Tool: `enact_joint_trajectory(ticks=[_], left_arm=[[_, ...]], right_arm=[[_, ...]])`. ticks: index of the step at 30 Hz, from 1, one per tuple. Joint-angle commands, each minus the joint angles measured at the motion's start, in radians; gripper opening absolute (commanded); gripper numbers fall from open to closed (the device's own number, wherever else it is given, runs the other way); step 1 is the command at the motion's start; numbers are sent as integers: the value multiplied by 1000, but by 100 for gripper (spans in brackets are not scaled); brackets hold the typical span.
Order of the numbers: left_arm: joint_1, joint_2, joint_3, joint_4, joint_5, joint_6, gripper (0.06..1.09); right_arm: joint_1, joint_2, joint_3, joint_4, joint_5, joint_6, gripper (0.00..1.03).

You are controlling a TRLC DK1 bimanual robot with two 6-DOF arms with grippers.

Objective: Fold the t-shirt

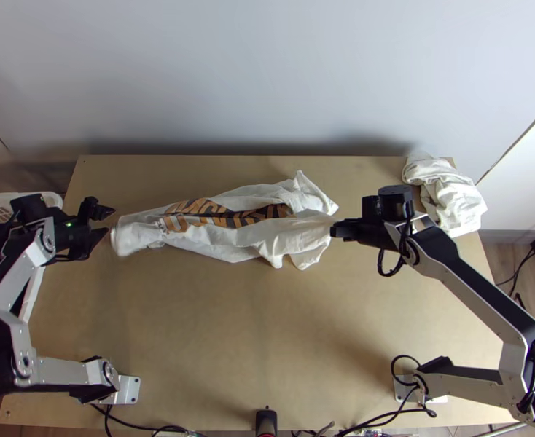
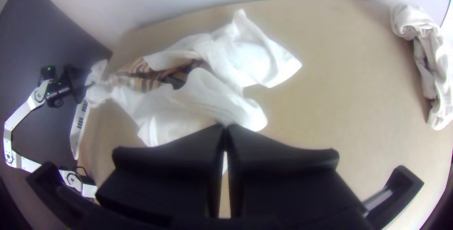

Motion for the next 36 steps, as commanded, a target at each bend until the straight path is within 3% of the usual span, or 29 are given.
enact_joint_trajectory(ticks=[1, 12, 18, 27, 36], left_arm=[[-59, -154, -78, -80, 40, 46, 95], [-129, -536, -192, -188, 23, 188, 95], [-71, -666, -310, -268, -23, 369, 95], [-65, -660, -434, -236, -99, 528, 95], [-126, -494, -469, -95, -99, 485, 95]], right_arm=[[-2, 0, -16, 11, 1, 3, 3], [-20, 5, -10, 18, -1, 4, 3], [-22, 8, -12, 31, -1, 6, 3], [-16, 42, 31, 34, -1, 21, 3], [-14, 43, 68, 26, -1, 26, 3]])
